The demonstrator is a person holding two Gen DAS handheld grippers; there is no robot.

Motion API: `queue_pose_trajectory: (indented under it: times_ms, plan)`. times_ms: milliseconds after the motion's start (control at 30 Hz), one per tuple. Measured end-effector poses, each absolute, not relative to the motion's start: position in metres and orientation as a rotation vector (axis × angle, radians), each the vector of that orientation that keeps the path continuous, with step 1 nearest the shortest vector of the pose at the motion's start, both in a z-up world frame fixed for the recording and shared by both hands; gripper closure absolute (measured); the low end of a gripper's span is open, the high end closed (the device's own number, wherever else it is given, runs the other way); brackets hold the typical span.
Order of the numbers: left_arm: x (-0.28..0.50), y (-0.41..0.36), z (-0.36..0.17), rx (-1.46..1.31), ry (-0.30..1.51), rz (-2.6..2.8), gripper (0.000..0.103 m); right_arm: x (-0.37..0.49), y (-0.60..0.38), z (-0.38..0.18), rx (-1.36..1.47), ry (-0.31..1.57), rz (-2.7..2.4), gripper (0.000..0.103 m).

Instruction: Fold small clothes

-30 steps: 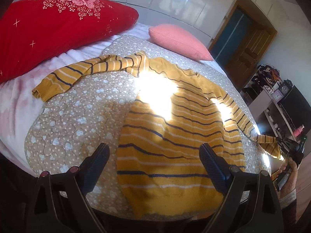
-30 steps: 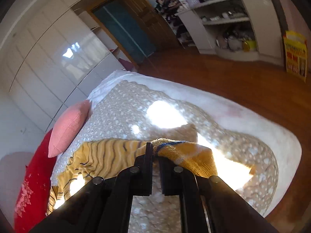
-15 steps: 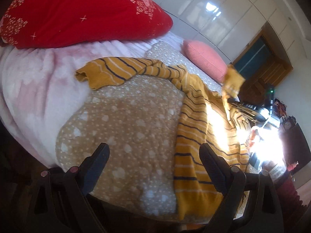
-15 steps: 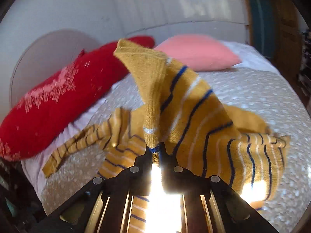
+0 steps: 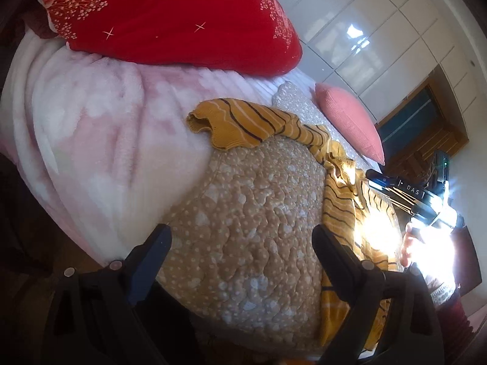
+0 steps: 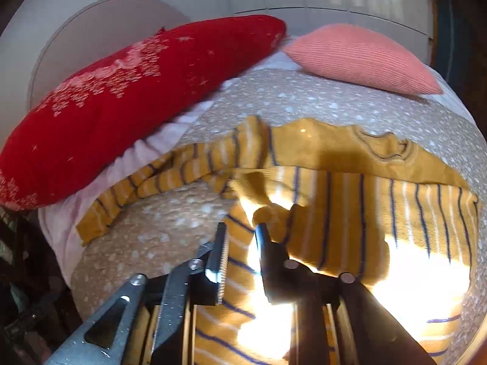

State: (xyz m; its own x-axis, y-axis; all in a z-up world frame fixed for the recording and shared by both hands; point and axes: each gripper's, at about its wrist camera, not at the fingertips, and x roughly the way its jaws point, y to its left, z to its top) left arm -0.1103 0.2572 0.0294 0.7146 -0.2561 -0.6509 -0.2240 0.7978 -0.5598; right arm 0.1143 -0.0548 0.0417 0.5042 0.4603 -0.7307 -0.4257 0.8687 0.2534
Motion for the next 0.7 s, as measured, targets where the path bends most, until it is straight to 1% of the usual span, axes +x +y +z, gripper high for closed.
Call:
queue_pose_trajectory:
  times_ms: [33,67,200,367,467,533,600,700]
  plan:
    - [-0.112,0.259,0.03,-0.667,0.79,-0.015,0.01,0.11,-0.038,0.04,0.042,0.899,0.584,0.047]
    - [-0.114,0.26,0.03,-0.663,0.789,-0.011,0.01,0.107,-0.021,0.038,0.044,0.907,0.627,0.046]
    - [-0.126,0.269,0.033,-0.658,0.779,0.017,0.01,0.1,0.051,0.025,0.019,0.921,0.745,0.046]
    - [-0.137,0.281,0.033,-0.673,0.768,0.043,0.01,0.077,0.132,0.013,-0.205,0.881,0.846,0.046]
    - [-0.141,0.287,0.028,-0.683,0.769,0.056,0.01,0.066,0.156,0.004,-0.235,0.909,0.911,0.046]
    - [-0.142,0.292,0.025,-0.689,0.775,0.061,0.01,0.066,0.165,-0.002,-0.208,0.928,0.901,0.046]
    - [-0.141,0.294,0.021,-0.699,0.787,0.069,0.01,0.066,0.176,-0.008,-0.246,0.916,0.853,0.046]
    - [-0.14,0.295,0.018,-0.724,0.798,0.061,0.01,0.07,0.197,-0.028,-0.346,0.954,0.781,0.038]
